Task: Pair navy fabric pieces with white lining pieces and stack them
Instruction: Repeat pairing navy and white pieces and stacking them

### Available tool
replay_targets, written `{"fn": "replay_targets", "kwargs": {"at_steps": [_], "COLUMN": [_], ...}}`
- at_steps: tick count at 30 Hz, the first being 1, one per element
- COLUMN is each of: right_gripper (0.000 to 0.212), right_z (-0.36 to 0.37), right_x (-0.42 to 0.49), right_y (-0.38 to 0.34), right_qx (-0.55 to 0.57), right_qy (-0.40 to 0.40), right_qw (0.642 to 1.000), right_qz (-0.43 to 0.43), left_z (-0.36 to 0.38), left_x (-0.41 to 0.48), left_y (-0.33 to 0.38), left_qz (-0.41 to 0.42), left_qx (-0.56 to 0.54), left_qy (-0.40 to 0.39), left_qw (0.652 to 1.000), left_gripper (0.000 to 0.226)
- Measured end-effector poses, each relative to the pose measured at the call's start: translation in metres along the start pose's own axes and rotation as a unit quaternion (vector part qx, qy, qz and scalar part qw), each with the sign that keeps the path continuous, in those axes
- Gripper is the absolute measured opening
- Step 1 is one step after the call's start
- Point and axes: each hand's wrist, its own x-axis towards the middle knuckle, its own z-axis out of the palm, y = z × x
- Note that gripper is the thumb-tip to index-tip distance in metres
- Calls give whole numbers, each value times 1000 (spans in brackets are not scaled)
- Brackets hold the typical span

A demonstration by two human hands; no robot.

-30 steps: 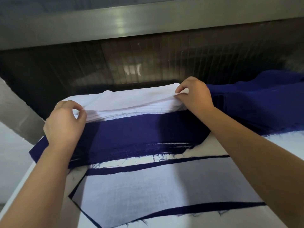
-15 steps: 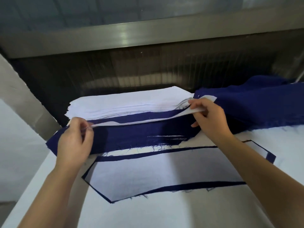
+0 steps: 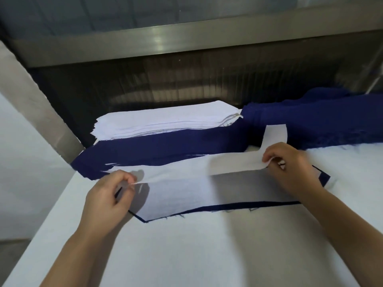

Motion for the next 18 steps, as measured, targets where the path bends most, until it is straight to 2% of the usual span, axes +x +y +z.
{"fn": "replay_targets", "kwargs": {"at_steps": [5,7,9,11,14,18], "right_gripper": [32,40,43,40,25,25], "right_z": [-2,-4,-5,-8,-8,-5], "right_x": [-12,-15,-14,-13,-12,-9], "right_y": [7,10,12,14,18,20], "right_qx": [36,51,64,80,55,-11], "right_qy": [16,27,25,21,14,-14], "right_qw": [996,995,993,990,990,987], "right_qz": [80,82,92,112,132,157], "left_z": [7,9,9,10,8,5], "left_x": [-4,-1,4,5,4,1], "left_y": [-4,-8,-13,-16,-16,-14], "left_qz": [8,-22,-67,-82,-80,-70], "left_qx": [-87,-103,-107,-96,-89,-79], "left_qy": [-5,-5,-1,4,21,28], "left_qw": [996,994,992,992,993,994], "left_gripper": [28,28,18,24,32,29]}}
